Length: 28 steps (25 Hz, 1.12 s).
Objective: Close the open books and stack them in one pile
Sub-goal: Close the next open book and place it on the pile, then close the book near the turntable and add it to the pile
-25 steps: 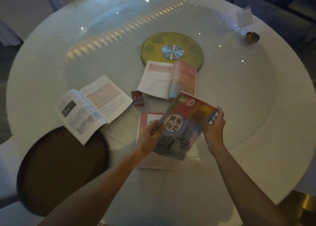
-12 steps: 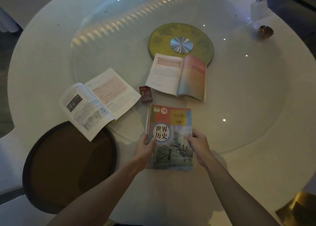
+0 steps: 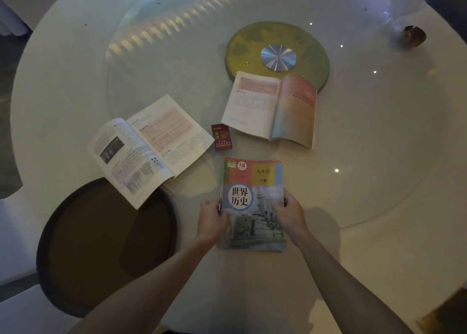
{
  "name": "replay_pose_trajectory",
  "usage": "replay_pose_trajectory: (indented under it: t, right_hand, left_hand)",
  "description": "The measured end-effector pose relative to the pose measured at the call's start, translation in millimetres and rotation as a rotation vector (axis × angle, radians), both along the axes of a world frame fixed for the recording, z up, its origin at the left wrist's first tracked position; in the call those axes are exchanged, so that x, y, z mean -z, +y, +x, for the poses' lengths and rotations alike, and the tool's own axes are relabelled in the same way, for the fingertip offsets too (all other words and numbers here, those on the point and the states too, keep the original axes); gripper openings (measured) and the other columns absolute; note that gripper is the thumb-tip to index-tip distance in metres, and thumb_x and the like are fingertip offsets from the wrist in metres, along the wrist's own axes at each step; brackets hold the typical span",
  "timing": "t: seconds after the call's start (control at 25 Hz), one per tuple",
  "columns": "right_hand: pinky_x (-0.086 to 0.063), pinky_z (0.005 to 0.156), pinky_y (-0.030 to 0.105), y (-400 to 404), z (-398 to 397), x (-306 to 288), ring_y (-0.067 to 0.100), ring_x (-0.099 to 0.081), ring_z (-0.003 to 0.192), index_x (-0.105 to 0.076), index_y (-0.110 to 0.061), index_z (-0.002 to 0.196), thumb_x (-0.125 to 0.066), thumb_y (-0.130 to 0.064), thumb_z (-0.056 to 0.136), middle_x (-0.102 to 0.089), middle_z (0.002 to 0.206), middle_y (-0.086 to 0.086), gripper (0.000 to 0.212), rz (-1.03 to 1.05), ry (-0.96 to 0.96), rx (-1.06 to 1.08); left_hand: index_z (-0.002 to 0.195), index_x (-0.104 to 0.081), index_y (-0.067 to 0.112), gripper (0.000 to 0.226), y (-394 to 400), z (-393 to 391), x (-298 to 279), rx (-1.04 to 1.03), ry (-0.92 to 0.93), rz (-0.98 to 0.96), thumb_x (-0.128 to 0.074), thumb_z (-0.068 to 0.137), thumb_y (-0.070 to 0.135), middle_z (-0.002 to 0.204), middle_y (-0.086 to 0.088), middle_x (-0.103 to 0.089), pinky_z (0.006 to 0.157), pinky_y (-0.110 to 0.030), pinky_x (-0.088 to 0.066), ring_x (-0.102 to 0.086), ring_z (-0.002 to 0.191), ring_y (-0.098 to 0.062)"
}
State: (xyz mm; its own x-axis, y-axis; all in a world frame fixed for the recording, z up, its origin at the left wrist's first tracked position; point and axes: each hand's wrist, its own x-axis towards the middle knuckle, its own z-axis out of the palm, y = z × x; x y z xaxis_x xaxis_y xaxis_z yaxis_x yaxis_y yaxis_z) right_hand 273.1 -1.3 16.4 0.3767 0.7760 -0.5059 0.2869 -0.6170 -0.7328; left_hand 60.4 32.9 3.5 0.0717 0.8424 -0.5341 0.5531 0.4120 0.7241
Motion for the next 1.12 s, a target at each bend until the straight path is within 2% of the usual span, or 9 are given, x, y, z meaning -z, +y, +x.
replay_pose_trajectory:
  t: [0.16, 0.28, 0.32, 0.44, 0.52, 0.64, 0.8, 0.96, 1.12]
  right_hand:
    - [-0.041, 0.077, 0.034, 0, -2, 10, 0.025, -0.048, 0.097, -0.056, -0.011, 0.105, -0.05, -0.01, 0.095, -0.05, 0.113, 0.015, 0.012, -0.122, -0.199, -0.057]
    - [-0.048, 0.1, 0.045, 0, 1, 15, 0.034, -0.049, 0.123, -0.063, -0.006, 0.129, -0.052, -0.013, 0.098, -0.051, 0.135, 0.02, 0.033, -0.15, -0.275, -0.142]
    - [-0.048, 0.099, 0.046, 1, 2, 14, 0.035, -0.049, 0.123, -0.066, -0.009, 0.123, -0.052, -0.014, 0.098, -0.053, 0.132, 0.019, 0.029, -0.149, -0.295, -0.171]
    - [-0.039, 0.062, 0.036, 13, 17, 10, 0.028, -0.054, 0.078, -0.056, -0.014, 0.072, -0.051, -0.016, 0.094, -0.056, 0.082, 0.019, 0.023, -0.129, -0.266, -0.122]
    - [-0.038, 0.059, 0.036, 32, 38, 6, 0.025, -0.052, 0.069, -0.058, -0.006, 0.076, -0.055, -0.018, 0.094, -0.061, 0.076, 0.021, 0.022, -0.103, -0.219, 0.011]
    - [-0.055, 0.076, 0.044, 77, 73, -4, 0.024, -0.062, 0.081, -0.066, -0.015, 0.088, -0.067, -0.03, 0.094, -0.067, 0.082, 0.005, 0.015, -0.046, -0.033, 0.247]
    - [-0.053, 0.077, 0.038, 138, 126, -6, 0.021, -0.062, 0.084, -0.069, -0.006, 0.112, -0.073, -0.032, 0.091, -0.067, 0.094, 0.005, 0.034, 0.017, -0.012, 0.369]
    - [-0.046, 0.049, 0.018, 179, 153, -8, 0.014, -0.057, 0.061, -0.067, -0.017, 0.079, -0.072, -0.029, 0.089, -0.068, 0.075, 0.0, 0.017, 0.025, 0.068, 0.457]
    - [-0.043, 0.054, 0.029, 209, 155, -10, 0.022, -0.061, 0.066, -0.067, -0.016, 0.079, -0.07, -0.028, 0.088, -0.066, 0.074, 0.004, 0.015, -0.064, 0.211, 0.507]
  left_hand:
    - [0.121, -0.06, 0.017, 0.026, -2, 1, 7, 0.086, 0.154, 0.076, -0.058, 0.095, 0.017, 0.108, -0.006, -0.049, 0.087, -0.036, -0.056, -0.054, 0.101, -0.019]
    - [0.122, -0.056, 0.014, 0.026, -3, -1, 11, 0.148, 0.186, 0.131, -0.056, 0.096, 0.018, 0.107, -0.007, -0.052, 0.082, -0.036, -0.057, -0.056, 0.095, -0.019]
    - [0.131, -0.05, 0.015, 0.036, -3, -3, 12, 0.197, 0.208, 0.157, -0.056, 0.095, 0.02, 0.107, -0.007, -0.052, 0.078, -0.034, -0.057, -0.055, 0.092, -0.017]
    - [0.15, -0.03, 0.021, 0.064, 13, -5, 10, 0.292, 0.279, 0.252, -0.059, 0.093, 0.026, 0.102, -0.004, -0.048, 0.071, -0.032, -0.054, -0.055, 0.086, -0.018]
    - [0.144, -0.043, 0.021, 0.054, 41, 5, 2, 0.225, 0.251, 0.292, -0.06, 0.093, 0.028, 0.102, -0.004, -0.05, 0.073, -0.033, -0.055, -0.058, 0.09, -0.022]
    - [0.134, -0.054, 0.02, 0.044, 111, 31, -12, 0.176, 0.147, 0.272, -0.063, 0.093, 0.033, 0.115, -0.004, -0.05, 0.08, -0.034, -0.057, -0.059, 0.098, -0.02]
    - [0.127, -0.061, 0.011, 0.043, 217, 62, -28, 0.099, 0.136, 0.314, -0.064, 0.088, 0.029, 0.12, -0.015, -0.058, 0.091, -0.036, -0.05, -0.062, 0.106, -0.029]
    - [0.146, -0.045, 0.011, 0.063, 285, 75, -27, 0.028, 0.191, 0.2, -0.066, 0.09, 0.032, 0.145, -0.015, -0.047, 0.094, -0.037, -0.046, -0.054, 0.124, -0.028]
    - [0.145, -0.043, 0.007, 0.064, 314, 80, -12, 0.014, 0.233, -0.01, -0.068, 0.09, 0.029, 0.142, -0.013, -0.053, 0.078, -0.034, -0.044, -0.054, 0.104, -0.021]
